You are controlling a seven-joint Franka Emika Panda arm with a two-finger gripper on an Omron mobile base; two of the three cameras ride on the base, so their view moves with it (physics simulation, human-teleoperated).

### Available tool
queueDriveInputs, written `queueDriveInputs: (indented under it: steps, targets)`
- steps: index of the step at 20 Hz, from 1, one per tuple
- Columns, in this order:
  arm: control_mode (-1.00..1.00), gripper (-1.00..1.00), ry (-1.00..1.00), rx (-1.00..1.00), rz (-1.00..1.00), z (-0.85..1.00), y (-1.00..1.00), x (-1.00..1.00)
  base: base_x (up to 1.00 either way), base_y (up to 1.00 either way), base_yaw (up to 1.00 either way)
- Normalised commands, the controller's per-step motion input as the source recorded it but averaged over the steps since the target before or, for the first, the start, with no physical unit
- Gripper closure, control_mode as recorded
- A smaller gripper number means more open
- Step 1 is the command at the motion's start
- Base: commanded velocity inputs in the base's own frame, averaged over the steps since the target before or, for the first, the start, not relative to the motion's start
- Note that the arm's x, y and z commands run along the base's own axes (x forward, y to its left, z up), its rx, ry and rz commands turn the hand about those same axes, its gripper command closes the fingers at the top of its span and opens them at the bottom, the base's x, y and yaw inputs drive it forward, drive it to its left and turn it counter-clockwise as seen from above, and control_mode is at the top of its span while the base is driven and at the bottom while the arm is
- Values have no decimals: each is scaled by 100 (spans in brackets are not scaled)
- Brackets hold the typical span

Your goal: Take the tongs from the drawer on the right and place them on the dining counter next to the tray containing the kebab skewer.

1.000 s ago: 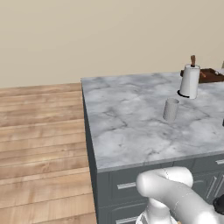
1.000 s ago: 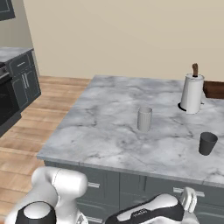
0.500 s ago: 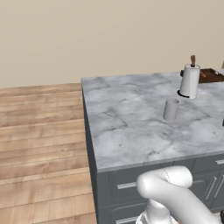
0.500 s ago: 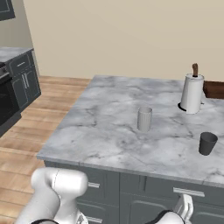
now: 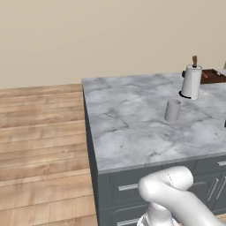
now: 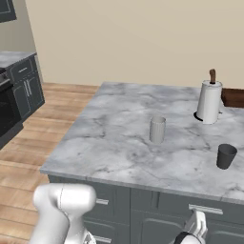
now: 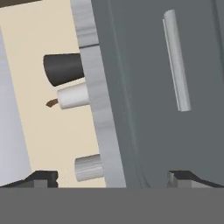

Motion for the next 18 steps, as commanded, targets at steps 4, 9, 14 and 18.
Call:
queueDriveInputs:
  steps: [4,9,14,18]
  targets:
    - [-100,-100,-11,-1,4,-39,-15,43,0,0,0]
    - [-100,-100,-8,-4,1,-47,-50,29,0,0,0]
    - [-100,-100,-6,-3,7,-41,-39,38,0,0,0]
    - [-100,-100,-1,-8,18,-43,-19,36,0,0,0]
